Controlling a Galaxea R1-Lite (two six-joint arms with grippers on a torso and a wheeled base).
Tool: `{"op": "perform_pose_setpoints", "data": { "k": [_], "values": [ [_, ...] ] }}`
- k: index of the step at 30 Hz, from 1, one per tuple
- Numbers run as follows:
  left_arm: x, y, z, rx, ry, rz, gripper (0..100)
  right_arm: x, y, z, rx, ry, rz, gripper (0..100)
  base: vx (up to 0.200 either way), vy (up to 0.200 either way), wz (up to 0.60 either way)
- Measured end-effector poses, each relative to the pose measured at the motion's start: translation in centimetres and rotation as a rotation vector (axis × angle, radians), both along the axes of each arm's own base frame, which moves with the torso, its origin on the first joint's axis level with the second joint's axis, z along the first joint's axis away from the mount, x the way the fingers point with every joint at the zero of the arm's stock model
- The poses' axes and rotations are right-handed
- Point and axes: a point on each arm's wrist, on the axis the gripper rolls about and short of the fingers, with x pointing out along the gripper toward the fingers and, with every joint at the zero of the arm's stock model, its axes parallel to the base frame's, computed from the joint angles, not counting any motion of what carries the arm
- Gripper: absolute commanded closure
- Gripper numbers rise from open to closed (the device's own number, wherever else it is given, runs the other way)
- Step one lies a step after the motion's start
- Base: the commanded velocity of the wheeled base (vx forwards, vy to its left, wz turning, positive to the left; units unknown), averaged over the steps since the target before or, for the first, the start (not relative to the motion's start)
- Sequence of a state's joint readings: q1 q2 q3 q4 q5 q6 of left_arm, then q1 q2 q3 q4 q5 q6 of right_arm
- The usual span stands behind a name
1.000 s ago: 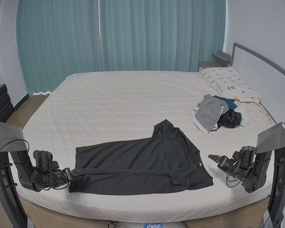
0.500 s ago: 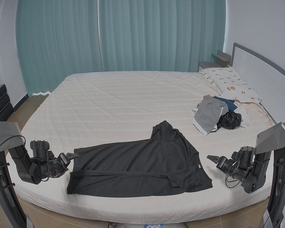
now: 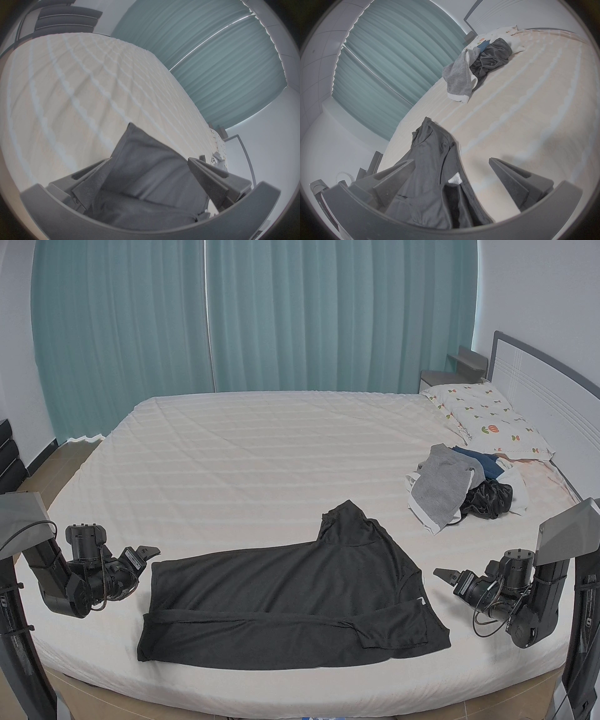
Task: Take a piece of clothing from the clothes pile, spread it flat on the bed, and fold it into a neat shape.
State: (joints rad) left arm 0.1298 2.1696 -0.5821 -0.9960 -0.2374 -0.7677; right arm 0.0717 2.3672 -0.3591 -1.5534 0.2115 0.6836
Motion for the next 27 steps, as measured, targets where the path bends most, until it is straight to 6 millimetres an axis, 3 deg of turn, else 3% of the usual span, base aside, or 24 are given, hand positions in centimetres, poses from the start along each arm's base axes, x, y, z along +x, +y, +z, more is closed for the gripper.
{"op": "perform_pose_setpoints", "data": {
  "k": [13,19,27],
  "values": [
    [2.6,-1.9,-1.1,0.117,-0.012,0.025,0,-0.4,0.1,-0.1,0.002,0.016,0.001,0,0.0,0.0,0.0],
    [4.4,-1.4,-1.9,0.222,-0.032,-0.006,0,-0.5,0.1,-0.2,0.002,0.022,0.001,0,0.0,0.0,0.0],
    [5.0,-0.6,-4.1,0.29,-0.007,-0.018,0,-0.6,-0.1,-0.6,0.002,0.038,-0.003,0,0.0,0.0,0.0]
  ]
}}
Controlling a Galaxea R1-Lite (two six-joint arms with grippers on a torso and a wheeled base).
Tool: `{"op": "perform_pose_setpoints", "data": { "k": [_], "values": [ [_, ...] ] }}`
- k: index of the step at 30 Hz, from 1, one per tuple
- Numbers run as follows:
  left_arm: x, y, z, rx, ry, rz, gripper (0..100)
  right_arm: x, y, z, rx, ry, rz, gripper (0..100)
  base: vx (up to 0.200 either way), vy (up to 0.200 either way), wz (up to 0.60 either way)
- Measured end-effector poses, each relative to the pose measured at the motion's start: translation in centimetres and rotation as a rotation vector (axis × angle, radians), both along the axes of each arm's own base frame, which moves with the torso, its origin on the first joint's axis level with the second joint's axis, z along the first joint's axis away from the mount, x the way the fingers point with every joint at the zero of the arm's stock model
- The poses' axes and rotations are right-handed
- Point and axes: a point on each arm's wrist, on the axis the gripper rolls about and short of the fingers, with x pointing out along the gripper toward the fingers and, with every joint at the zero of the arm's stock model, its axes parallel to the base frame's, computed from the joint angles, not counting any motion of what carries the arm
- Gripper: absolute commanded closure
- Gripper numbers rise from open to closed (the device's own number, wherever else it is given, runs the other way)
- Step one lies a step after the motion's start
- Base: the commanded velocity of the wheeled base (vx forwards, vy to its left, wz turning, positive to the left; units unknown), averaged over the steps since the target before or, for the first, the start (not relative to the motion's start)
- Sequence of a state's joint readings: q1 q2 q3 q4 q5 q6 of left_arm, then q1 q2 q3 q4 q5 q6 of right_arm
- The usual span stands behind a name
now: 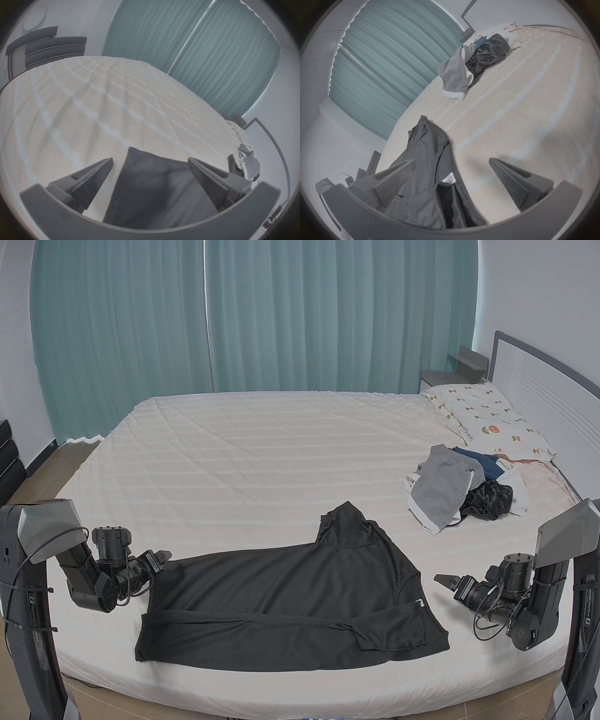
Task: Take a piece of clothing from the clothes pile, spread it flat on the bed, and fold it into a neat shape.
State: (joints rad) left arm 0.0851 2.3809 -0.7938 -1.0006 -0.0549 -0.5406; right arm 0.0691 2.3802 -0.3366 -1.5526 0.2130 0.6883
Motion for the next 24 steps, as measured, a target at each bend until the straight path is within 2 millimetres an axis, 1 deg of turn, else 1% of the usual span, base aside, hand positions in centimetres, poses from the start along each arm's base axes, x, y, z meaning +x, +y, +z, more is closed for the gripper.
{"op": "perform_pose_setpoints", "data": {
  "k": [8,9,15,21,24],
  "values": [
    [0.7,0.0,-1.2,0.002,0.009,-0.002,0,0.3,0.4,-0.4,0.0,0.001,0.013,0,0.0,0.0,0.0],
    [0.8,0.0,-1.3,0.002,0.008,-0.002,100,0.3,0.5,-0.4,0.0,0.0,0.015,0,0.0,0.0,0.0],
    [1.3,0.0,-1.4,-0.002,-0.003,0.001,100,0.4,0.5,-0.5,-0.003,-0.002,0.017,0,0.0,0.0,0.0],
    [1.1,0.3,-1.7,-0.002,0.007,0.008,100,0.7,0.7,-0.4,-0.005,-0.015,0.024,0,0.0,0.0,0.0],
    [1.1,0.5,-1.6,-0.003,0.003,0.016,100,1.3,1.3,-0.2,-0.004,-0.043,0.039,0,0.0,0.0,0.0]
  ]
}}
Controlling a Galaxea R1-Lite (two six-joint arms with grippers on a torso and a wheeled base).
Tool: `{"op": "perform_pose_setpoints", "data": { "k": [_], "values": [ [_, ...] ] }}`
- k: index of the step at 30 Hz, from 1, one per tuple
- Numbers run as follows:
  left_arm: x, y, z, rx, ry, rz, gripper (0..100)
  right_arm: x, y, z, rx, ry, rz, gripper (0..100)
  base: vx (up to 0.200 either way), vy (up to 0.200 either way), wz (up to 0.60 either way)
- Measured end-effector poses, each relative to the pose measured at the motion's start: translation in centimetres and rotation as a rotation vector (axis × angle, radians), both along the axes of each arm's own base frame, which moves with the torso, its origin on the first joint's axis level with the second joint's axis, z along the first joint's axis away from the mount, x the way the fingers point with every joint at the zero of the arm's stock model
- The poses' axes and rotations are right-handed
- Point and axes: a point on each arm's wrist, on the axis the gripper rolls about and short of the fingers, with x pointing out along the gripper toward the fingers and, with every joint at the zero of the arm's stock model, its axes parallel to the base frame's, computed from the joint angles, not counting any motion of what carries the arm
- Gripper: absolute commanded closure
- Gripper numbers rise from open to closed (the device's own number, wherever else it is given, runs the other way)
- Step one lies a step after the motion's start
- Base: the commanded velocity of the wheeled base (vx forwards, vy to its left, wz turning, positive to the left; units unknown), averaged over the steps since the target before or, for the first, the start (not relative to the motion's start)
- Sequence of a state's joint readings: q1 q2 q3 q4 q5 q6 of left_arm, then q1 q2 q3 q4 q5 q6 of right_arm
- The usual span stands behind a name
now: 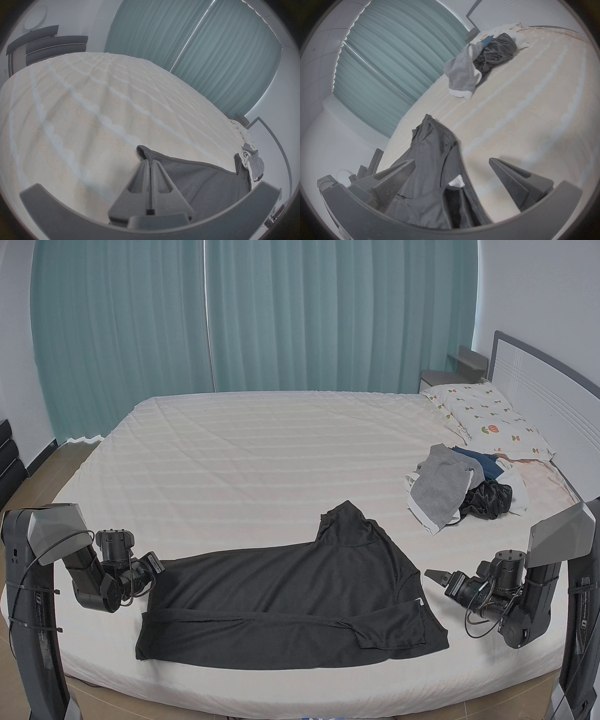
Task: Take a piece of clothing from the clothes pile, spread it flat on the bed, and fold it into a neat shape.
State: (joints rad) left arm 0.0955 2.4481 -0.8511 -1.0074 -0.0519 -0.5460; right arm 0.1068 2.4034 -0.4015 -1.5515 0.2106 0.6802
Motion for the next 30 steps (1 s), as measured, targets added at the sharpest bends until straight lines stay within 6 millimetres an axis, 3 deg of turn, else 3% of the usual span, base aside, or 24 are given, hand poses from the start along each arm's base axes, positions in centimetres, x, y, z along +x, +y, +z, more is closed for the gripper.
{"op": "perform_pose_setpoints", "data": {
  "k": [17,30],
  "values": [
    [0.1,1.9,1.8,-0.139,-0.077,0.105,100,5.1,2.1,0.8,-0.027,-0.033,0.054,0,0.0,0.0,0.0],
    [-0.4,1.6,1.8,-0.219,-0.06,0.108,100,12.3,3.9,3.2,-0.155,-0.051,0.089,0,0.0,0.0,0.0]
  ]
}}
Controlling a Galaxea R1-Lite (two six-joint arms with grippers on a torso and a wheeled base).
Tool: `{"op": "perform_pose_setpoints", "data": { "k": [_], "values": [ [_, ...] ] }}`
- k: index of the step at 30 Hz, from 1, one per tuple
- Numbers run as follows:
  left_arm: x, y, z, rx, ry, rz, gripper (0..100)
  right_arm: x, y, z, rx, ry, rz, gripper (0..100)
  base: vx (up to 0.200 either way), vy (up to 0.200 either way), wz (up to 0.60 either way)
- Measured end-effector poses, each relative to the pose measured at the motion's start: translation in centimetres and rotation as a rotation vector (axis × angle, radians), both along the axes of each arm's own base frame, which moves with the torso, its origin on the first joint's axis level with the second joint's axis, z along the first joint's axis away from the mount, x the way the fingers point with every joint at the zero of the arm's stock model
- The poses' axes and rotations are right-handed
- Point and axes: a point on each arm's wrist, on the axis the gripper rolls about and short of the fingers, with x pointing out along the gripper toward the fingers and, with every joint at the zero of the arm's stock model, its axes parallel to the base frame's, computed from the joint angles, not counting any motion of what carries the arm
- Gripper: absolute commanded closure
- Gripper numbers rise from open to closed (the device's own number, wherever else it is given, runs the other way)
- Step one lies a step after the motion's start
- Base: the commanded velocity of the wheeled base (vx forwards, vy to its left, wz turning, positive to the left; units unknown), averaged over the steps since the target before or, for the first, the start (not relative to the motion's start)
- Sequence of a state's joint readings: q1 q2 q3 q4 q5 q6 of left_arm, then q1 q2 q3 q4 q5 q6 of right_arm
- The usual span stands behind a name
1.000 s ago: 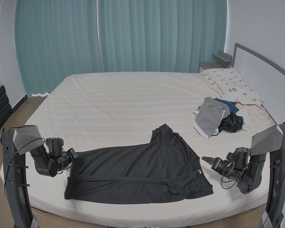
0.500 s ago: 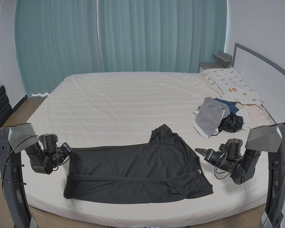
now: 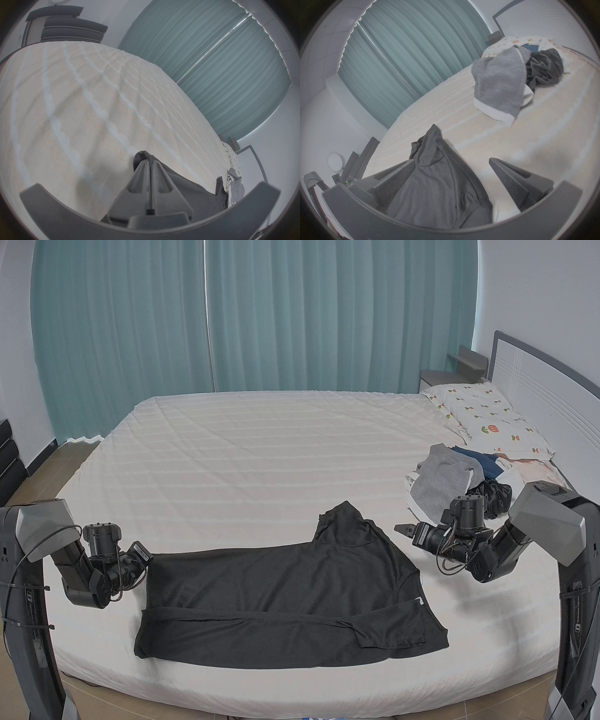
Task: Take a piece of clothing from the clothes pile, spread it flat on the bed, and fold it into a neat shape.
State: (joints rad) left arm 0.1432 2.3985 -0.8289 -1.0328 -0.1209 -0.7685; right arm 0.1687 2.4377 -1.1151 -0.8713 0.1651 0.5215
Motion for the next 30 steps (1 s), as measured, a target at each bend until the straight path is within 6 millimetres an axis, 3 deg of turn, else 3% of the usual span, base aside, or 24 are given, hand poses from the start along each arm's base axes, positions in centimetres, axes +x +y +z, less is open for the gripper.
{"op": "perform_pose_setpoints", "data": {
  "k": [22,23,30],
  "values": [
    [-0.5,-0.1,-0.3,-0.014,0.02,-0.005,100,6.5,5.0,-1.9,-0.192,-0.05,0.093,0,0.0,0.0,0.0],
    [-0.5,-0.1,-0.3,-0.014,0.021,-0.005,100,6.7,5.1,-2.1,-0.195,-0.048,0.09,100,0.0,0.0,0.0],
    [-0.6,-0.1,-0.3,-0.015,0.021,-0.005,100,7.2,5.4,-3.8,-0.203,-0.027,0.089,100,0.0,0.0,0.0]
  ]
}}
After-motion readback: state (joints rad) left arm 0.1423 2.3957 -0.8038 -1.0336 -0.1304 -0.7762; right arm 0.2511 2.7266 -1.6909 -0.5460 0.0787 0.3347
